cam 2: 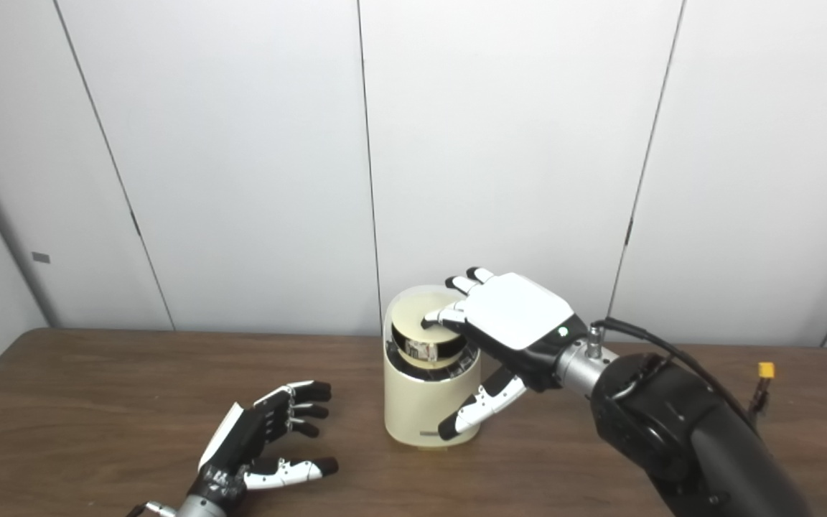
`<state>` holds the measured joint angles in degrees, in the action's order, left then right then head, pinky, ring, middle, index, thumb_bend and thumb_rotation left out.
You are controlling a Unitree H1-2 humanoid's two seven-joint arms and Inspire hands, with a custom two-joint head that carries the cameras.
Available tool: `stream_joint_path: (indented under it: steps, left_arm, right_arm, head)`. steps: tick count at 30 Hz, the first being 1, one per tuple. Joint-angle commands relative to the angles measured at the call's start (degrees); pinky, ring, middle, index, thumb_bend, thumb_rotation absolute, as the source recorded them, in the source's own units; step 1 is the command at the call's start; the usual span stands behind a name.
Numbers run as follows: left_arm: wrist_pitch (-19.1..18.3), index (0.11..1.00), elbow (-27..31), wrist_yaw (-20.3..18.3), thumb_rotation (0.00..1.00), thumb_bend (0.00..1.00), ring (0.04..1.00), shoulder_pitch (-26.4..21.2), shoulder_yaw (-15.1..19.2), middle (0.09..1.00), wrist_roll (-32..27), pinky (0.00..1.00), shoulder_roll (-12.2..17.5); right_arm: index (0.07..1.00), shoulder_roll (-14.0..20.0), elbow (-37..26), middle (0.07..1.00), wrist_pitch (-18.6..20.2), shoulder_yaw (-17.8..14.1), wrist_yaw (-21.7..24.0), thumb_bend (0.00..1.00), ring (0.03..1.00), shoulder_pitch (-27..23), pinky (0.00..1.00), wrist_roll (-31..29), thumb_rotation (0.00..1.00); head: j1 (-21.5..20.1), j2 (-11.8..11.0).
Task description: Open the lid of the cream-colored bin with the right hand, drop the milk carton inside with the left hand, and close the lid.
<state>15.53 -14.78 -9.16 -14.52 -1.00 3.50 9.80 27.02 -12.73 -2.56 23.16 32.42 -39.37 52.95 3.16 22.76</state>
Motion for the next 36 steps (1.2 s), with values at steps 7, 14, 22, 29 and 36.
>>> stream_joint_path:
  steps: [7,14,22,29,36]
  left_arm:
    - [1.41,0.799,0.33,0.61,0.13,0.82,0.738,-0.47,0.39,0.789,-1.13,0.65,-0.07]
    - [1.56,0.802,0.53,0.91,0.15,0.82,0.746,-0.31,0.47,0.794,-0.71,0.66,-0.01]
    - [1.37,0.795,1.04,1.38,0.14,0.82,0.740,-0.08,0.33,0.785,-0.41,0.65,-0.15]
    - [0.97,0.792,0.82,1.34,0.12,0.82,0.733,-0.20,0.28,0.780,-0.85,0.64,-0.34]
    - [0.92,0.789,1.17,0.81,0.11,0.82,0.736,-0.04,0.21,0.782,-1.84,0.64,-0.44]
  right_arm:
    - [0.834,-0.38,-2.41,0.811,-1.10,-0.90,1.30,0.77,0.973,-0.99,1.00,0.54,0.68]
    - [0.825,-0.86,-2.07,0.809,-1.35,-0.38,2.05,0.77,0.970,-0.17,0.99,0.98,0.63]
    - [0.826,-1.04,-0.87,0.804,-1.05,0.17,3.60,0.76,0.985,0.27,0.99,3.87,0.65]
    - [0.849,-1.44,-0.16,0.831,0.36,0.35,7.38,0.76,1.000,0.28,1.00,7.78,0.67]
    - [0.859,-1.67,1.27,0.845,0.32,0.49,8.28,0.75,1.000,0.64,1.00,8.90,0.66]
  head:
    - [0.22,-0.10]
    - [-0.14,0.18]
    - [0.00,0.52]
    - [0.19,0.82]
    - [0.56,1.37]
